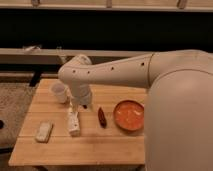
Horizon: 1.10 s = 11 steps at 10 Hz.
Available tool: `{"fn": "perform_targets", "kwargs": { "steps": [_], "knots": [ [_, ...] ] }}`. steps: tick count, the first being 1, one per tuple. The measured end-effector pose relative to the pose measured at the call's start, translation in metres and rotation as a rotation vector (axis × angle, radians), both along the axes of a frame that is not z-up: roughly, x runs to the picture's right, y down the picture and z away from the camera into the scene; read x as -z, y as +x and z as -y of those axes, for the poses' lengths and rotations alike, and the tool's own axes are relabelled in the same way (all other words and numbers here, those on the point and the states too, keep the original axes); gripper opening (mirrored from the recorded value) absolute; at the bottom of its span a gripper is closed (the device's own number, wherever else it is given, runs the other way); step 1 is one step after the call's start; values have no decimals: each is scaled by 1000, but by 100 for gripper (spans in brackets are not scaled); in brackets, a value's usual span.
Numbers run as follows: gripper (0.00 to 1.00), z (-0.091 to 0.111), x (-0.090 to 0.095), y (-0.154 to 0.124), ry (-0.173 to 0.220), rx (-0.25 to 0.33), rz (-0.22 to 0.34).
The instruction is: Push the ceramic bowl across the table
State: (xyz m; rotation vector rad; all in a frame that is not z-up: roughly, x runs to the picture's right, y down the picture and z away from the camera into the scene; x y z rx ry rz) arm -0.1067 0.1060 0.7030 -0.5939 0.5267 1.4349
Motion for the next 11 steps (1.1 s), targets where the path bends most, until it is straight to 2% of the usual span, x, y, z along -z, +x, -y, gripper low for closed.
{"fn": "perform_targets", "kwargs": {
  "steps": [7,10,11],
  "knots": [
    [65,-1,-3,3,-4,2,-9],
    [65,-1,-34,31,-22,7,-50],
    [65,-6,-50,54,-39,-7,-81]
  ]
}}
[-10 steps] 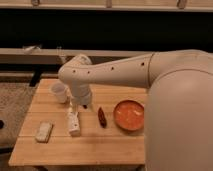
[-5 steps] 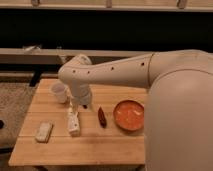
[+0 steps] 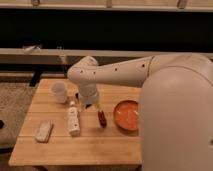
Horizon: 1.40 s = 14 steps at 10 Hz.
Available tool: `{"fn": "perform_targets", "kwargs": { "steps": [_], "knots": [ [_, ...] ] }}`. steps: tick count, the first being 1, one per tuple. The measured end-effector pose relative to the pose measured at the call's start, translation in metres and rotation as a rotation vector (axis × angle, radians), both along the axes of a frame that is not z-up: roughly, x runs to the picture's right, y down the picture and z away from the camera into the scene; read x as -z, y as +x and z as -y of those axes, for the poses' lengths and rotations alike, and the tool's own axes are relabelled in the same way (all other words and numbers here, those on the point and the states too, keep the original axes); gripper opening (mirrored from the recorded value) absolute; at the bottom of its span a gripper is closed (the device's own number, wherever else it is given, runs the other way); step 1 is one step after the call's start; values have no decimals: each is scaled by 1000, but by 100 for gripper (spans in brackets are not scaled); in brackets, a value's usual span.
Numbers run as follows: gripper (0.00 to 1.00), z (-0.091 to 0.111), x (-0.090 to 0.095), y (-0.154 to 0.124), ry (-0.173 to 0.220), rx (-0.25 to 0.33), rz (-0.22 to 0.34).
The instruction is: Push the ceramic bowl across the table
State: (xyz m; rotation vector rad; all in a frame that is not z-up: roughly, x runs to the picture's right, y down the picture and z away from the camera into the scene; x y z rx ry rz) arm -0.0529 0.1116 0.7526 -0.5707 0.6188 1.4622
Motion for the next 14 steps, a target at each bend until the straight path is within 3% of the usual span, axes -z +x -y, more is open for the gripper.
{"fn": "perform_targets", "kwargs": {
  "steps": [6,8,10,14],
  "knots": [
    [65,-9,-41,101,-25,-100,-73],
    [65,-16,-57,123,-38,-125,-83],
    [65,-27,-82,132,-64,-148,-88],
    [65,-37,-100,144,-110,-167,-117]
  ]
}}
